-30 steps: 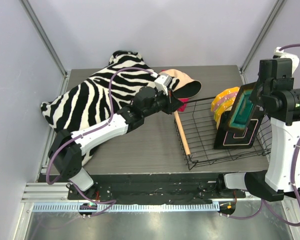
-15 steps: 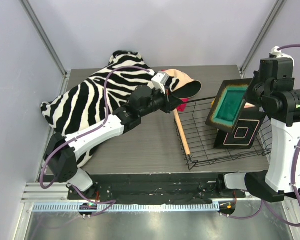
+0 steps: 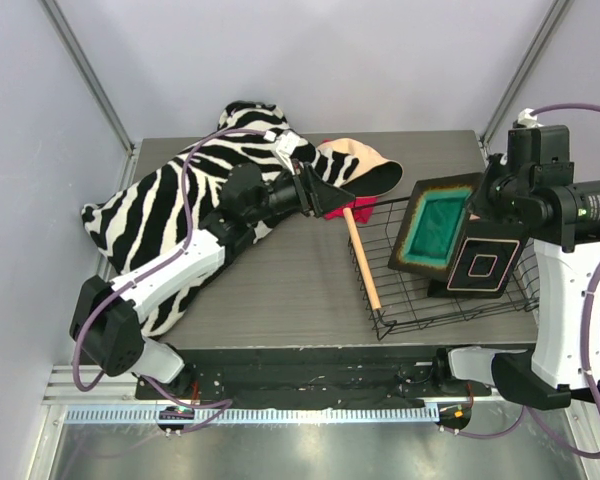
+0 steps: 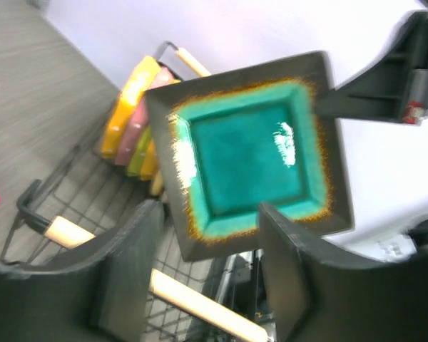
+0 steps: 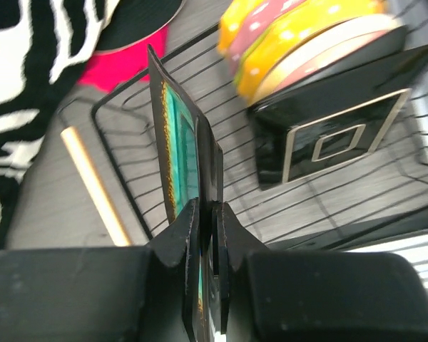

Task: Unload the plates from the dish rack
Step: Place the plate at the center of the board.

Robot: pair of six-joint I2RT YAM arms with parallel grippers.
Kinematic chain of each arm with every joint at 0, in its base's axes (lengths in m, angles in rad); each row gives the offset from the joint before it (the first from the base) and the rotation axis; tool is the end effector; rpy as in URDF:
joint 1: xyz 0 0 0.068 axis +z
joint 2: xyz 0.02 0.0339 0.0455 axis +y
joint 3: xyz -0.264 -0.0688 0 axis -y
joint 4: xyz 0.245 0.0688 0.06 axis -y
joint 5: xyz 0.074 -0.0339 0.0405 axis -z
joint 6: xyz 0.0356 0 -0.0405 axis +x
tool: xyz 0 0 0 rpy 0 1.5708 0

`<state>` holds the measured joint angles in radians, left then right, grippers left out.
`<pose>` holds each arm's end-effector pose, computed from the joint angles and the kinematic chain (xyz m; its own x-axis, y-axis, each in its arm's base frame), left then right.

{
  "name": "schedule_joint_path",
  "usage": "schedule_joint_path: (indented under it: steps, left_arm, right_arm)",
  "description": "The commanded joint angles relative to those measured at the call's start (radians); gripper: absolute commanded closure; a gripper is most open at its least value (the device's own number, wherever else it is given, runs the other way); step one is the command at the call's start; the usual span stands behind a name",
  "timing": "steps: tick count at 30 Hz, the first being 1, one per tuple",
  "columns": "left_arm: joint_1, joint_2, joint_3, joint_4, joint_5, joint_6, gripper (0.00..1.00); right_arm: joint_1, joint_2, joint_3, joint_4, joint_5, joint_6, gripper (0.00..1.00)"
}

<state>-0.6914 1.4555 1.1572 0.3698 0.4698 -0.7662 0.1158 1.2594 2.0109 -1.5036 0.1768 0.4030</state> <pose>0.2570 -0.2336 0.3686 -0.5958 -0.3095 -0.7411 0.6985 0.2559 -0.6683 0.1565 0.0119 0.5014 -0.6188 0.3167 -0.7189 0.2789 0.9441 0.1759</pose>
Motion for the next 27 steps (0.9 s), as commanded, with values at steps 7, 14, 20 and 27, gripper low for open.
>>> schedule_joint_path:
  steps: [7, 14, 20, 27]
  left_arm:
    - [0.118, 0.043, -0.100, 0.514, 0.326, -0.467, 0.21]
    - [0.121, 0.059, -0.076, 0.344, 0.306, -0.365, 0.21]
    - [0.121, 0.034, -0.044, 0.182, 0.263, -0.248, 0.20]
    - [0.116, 0.060, -0.034, 0.276, 0.296, -0.323, 0.20]
  right_arm:
    - [0.002, -0.037, 0.061, 0.289, -0.301, 0.062, 0.99]
    - [0.001, -0.032, 0.121, 0.284, -0.307, 0.053, 0.99]
    - [0.002, 0.014, 0.227, 0.246, -0.313, 0.049, 0.99]
    - [0.002, -0.003, 0.172, 0.298, -0.402, 0.068, 0.99]
